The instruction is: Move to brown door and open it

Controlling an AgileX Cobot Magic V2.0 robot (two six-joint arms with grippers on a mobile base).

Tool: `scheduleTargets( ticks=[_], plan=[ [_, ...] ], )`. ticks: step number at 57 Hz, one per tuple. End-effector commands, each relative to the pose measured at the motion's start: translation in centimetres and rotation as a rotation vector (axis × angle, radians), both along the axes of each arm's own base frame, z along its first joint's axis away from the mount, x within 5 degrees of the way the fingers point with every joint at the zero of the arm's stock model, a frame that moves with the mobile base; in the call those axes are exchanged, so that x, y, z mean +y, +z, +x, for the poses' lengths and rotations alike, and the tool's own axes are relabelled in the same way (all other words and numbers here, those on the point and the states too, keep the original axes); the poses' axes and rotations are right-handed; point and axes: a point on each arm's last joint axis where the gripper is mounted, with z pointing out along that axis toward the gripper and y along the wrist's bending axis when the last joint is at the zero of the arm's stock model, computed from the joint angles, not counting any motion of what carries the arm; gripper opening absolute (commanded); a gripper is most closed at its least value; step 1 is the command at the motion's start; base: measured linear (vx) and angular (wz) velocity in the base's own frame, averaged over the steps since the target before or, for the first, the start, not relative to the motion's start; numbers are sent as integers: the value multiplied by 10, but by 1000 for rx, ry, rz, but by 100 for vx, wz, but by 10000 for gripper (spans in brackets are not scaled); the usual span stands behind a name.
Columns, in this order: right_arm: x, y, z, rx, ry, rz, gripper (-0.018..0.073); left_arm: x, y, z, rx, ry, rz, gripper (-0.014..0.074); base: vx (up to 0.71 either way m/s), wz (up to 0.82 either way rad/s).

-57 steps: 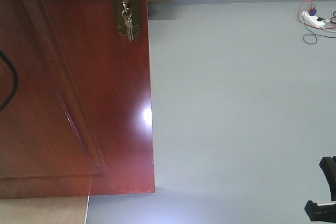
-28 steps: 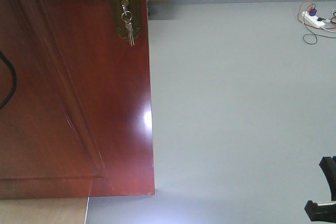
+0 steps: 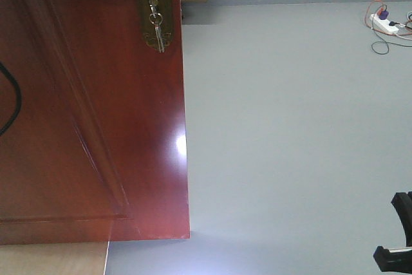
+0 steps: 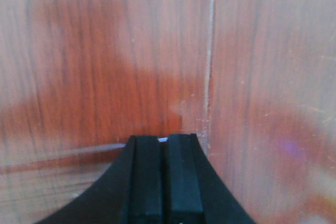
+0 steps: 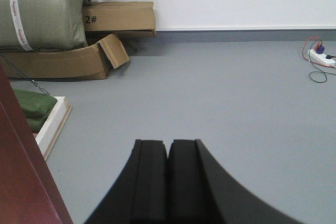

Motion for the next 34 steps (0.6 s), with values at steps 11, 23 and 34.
scheduleTargets(
  ticks=[11, 23, 34],
  plan=[
    [0, 6, 2, -80, -2, -5, 0, -3, 20, -11, -58, -31, -55, 66, 0, 0],
    [0, 6, 2, -80, -2, -5, 0, -2, 20, -11, -57, -26, -55, 66, 0, 0],
    [0, 6, 2, -80, -2, -5, 0, -4, 18, -11, -61, -29, 56, 66, 0, 0]
  ],
)
